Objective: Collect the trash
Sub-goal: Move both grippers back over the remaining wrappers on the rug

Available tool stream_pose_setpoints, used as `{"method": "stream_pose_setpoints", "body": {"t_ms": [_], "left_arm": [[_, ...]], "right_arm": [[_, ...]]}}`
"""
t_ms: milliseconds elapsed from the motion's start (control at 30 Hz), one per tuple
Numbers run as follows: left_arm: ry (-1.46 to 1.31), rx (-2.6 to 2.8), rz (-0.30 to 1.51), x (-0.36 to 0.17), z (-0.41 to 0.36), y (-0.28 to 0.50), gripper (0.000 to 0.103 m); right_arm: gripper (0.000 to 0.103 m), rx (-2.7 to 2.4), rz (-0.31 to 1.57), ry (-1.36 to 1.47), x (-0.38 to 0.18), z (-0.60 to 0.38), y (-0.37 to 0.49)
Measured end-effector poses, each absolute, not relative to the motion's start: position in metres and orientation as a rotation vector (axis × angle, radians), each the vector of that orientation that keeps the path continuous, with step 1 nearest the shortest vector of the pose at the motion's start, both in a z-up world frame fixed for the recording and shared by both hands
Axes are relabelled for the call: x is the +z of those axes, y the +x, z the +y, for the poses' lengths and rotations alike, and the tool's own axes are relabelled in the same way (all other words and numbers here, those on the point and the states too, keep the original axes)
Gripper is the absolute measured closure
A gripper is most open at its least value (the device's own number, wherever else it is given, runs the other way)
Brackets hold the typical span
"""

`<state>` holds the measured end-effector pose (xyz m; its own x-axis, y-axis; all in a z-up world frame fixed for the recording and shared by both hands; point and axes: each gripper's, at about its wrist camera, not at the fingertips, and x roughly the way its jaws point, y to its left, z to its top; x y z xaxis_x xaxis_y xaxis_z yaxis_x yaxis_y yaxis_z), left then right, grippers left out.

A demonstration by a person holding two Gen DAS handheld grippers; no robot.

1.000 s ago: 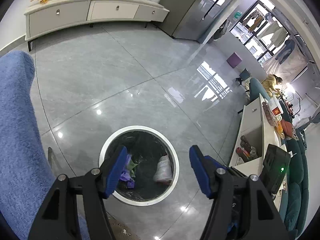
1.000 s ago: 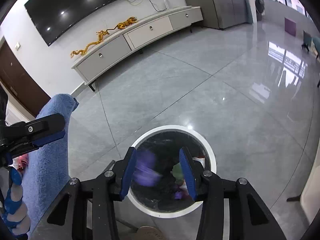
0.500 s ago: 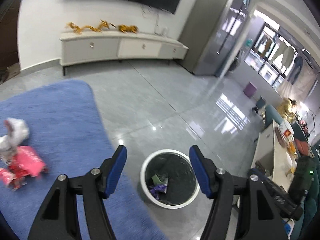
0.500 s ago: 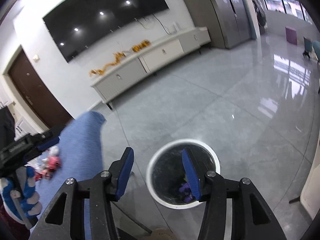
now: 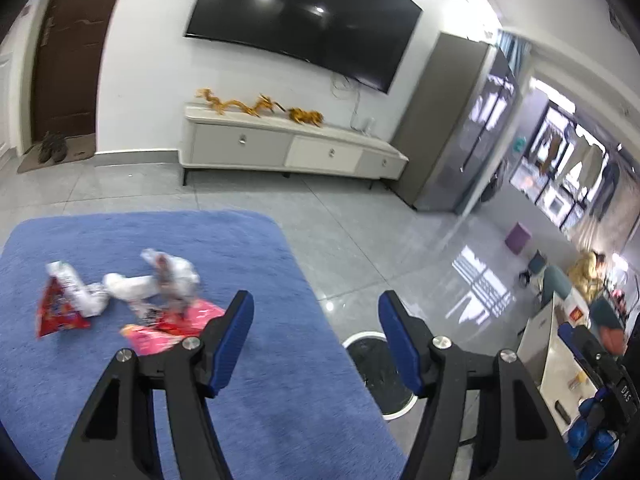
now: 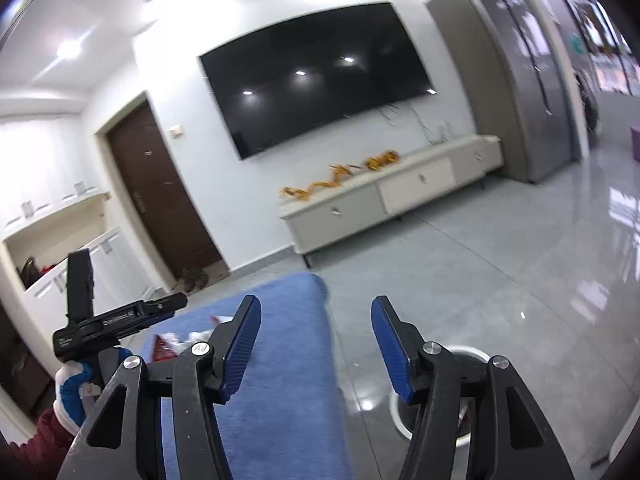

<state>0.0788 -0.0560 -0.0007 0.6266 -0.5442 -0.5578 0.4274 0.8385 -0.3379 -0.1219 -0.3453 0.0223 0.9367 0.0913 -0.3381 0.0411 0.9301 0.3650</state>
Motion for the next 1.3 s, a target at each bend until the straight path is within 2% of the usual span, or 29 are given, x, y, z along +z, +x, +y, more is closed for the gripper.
{"method": "stream_pose_setpoints", "body": {"t_ms": [267,533,767,1100,1300], "left_arm": [[-0.25,-0.437,0.651,0.005,0.048,0.066,0.04],[-0.34,-0.304,0.615,-0.017,0.148,0.06,0.04],[-0.401,-0.244,0.639,-0.051,0.2,0.068,0.041],[-0.474,-0.23,0.706,-0.104,0.207,0.086,0.041],[-0.373,-0.202,0.732,-0.112,0.193,0.11,0.04]], "right_arm": [[0.046,0.141,0.331,0.266,0.058,-0.279,-0.109],[0.047,0.265,0.337,0.187,0.086,-0.215,-0.076],[0.047,0.325,0.364,0.133,0.089,-0.165,-0.029],[0.047,0.345,0.584,0.14,0.015,-0.154,0.059],[0.046,0.31,0.712,0.181,-0.047,-0.178,0.099]]}}
